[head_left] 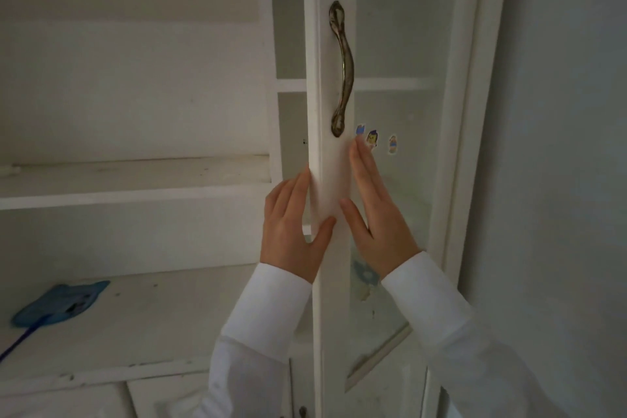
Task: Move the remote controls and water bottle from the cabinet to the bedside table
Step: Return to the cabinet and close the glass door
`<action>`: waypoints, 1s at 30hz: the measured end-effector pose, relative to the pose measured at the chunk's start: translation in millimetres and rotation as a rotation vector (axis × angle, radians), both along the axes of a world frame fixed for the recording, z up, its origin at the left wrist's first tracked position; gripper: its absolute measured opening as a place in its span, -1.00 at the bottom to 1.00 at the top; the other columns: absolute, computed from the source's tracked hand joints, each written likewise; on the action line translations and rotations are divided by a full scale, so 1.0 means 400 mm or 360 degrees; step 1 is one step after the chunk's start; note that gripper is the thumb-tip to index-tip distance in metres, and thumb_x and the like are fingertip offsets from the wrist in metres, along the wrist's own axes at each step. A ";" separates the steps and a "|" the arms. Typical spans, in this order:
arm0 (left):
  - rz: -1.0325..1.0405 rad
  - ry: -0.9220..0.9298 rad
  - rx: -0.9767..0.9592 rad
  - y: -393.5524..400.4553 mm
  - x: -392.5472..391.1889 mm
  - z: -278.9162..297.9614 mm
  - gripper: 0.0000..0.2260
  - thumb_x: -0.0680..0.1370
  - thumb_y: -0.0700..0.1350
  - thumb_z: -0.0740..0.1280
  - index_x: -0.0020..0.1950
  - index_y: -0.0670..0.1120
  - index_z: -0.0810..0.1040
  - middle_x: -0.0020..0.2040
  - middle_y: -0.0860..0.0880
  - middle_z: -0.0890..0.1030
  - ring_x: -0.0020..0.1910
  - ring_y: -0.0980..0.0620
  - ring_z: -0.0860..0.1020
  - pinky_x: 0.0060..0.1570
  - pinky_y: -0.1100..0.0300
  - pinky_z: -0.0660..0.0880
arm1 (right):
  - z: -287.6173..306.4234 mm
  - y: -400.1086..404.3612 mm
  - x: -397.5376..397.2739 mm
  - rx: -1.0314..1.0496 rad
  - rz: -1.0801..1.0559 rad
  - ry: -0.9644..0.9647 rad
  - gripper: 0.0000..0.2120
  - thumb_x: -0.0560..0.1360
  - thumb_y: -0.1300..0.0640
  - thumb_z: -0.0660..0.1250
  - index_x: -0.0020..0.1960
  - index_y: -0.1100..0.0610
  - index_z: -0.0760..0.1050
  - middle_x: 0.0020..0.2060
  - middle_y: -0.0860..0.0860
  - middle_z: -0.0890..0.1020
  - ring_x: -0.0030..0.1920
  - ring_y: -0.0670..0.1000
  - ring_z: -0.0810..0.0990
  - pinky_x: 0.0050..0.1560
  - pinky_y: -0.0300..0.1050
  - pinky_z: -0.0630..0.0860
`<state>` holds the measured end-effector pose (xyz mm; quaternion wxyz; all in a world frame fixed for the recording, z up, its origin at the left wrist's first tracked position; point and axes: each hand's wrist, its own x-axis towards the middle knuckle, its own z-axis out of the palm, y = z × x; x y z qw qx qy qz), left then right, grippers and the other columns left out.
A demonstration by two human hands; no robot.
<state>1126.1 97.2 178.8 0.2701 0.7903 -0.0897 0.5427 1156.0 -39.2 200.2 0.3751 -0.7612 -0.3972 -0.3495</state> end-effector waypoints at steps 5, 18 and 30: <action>-0.0004 0.0057 0.0048 0.058 0.050 -0.001 -0.37 0.42 -0.04 0.44 0.42 -0.20 0.31 0.35 -0.12 0.45 0.33 -0.11 0.34 0.34 0.25 0.19 | -0.007 0.052 0.079 -0.0108 -0.0071 -0.0048 -0.36 0.61 0.10 0.14 0.54 0.07 -0.18 0.53 -0.12 -0.14 0.53 -0.13 -0.18 0.54 -0.08 -0.05; 0.0213 0.0070 -0.0093 0.146 0.201 -0.013 -0.44 0.46 -0.08 0.42 0.42 -0.11 0.36 0.32 -0.01 0.51 0.32 -0.12 0.39 0.27 0.09 0.36 | -0.012 0.168 0.237 -0.0278 -0.0323 -0.0157 -0.26 0.58 -0.02 0.15 0.51 0.08 -0.29 0.50 -0.10 -0.25 0.52 -0.10 -0.29 0.52 -0.14 -0.16; 0.0307 0.0076 -0.0184 0.182 0.301 -0.017 -0.51 0.46 -0.14 0.43 0.37 -0.09 0.43 0.28 -0.01 0.55 0.31 -0.10 0.44 0.22 0.06 0.41 | -0.018 0.230 0.341 -0.0303 -0.0430 -0.0175 -0.28 0.59 0.00 0.15 0.52 0.12 -0.26 0.54 -0.01 -0.19 0.53 -0.06 -0.23 0.53 -0.06 -0.13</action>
